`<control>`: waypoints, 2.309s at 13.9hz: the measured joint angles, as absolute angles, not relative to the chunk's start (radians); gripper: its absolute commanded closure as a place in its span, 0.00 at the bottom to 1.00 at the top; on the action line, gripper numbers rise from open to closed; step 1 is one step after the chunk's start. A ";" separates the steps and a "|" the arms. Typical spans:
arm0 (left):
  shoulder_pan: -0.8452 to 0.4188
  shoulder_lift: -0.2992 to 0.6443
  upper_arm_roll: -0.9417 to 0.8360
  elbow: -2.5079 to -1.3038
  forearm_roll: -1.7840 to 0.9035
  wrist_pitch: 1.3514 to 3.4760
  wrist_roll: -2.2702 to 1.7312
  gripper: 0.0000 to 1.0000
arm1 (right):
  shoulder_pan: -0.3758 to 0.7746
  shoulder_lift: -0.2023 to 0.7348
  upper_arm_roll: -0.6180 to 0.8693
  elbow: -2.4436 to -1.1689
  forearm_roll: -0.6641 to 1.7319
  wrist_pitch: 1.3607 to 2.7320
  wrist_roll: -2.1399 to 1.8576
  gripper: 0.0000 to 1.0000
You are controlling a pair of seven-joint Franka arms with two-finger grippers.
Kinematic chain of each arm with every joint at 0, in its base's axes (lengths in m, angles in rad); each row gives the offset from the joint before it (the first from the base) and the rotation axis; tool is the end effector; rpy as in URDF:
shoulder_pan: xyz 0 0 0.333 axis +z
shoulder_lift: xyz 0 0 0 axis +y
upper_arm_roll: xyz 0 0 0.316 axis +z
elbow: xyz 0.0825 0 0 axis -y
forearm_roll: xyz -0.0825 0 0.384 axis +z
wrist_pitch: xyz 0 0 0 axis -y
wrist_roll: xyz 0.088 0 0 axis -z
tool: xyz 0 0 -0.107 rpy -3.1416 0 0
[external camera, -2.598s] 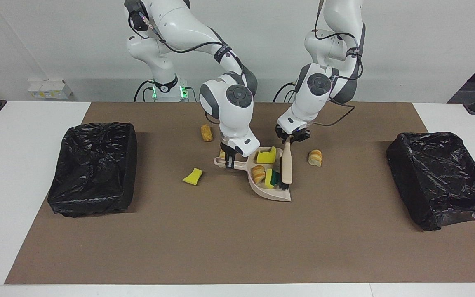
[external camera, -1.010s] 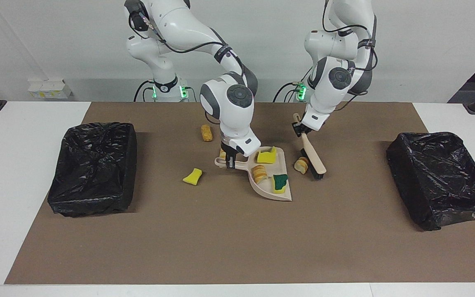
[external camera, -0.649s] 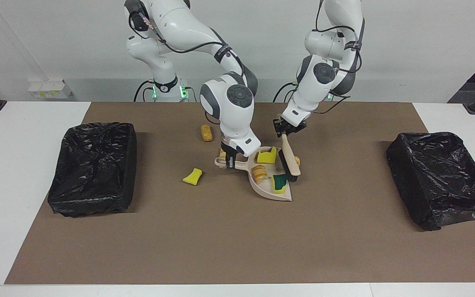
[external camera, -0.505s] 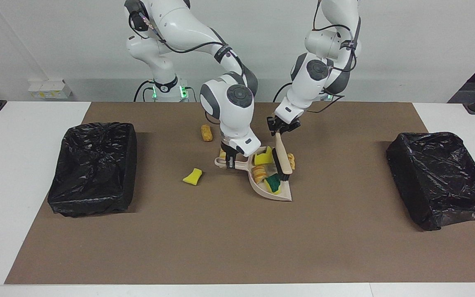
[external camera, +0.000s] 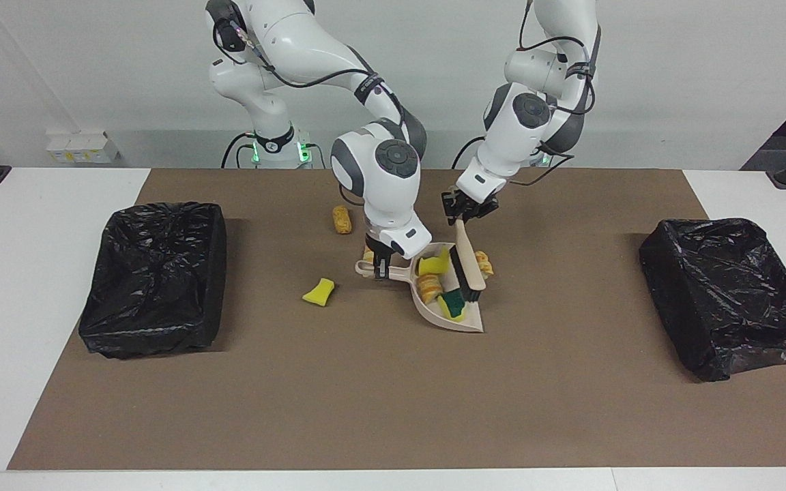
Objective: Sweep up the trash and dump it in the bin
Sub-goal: 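Sweep remaining crumbs into the dustpan with the left gripper's brush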
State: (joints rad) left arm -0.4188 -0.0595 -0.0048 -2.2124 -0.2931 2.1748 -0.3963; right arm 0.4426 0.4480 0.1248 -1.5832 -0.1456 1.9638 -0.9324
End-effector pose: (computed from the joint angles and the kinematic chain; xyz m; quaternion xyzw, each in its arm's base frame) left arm 0.4703 -0.2242 0.4074 0.9903 0.0681 -0.0383 0.1153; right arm 0.5778 0.3446 0.3748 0.7137 0.6986 -0.0381 0.0328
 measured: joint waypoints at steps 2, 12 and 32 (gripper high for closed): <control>-0.368 -0.055 -0.003 -2.216 -0.248 2.115 -0.394 1.00 | 0.443 0.448 0.125 -1.583 -0.146 1.964 -0.932 1.00; -0.441 -0.074 -0.030 -2.346 -0.260 2.097 -0.499 1.00 | 0.442 0.448 0.125 -1.582 -0.146 1.964 -0.932 1.00; -0.478 -0.183 -0.052 -2.360 -0.248 2.019 -0.551 1.00 | 0.442 0.448 0.125 -1.579 -0.146 1.964 -0.934 1.00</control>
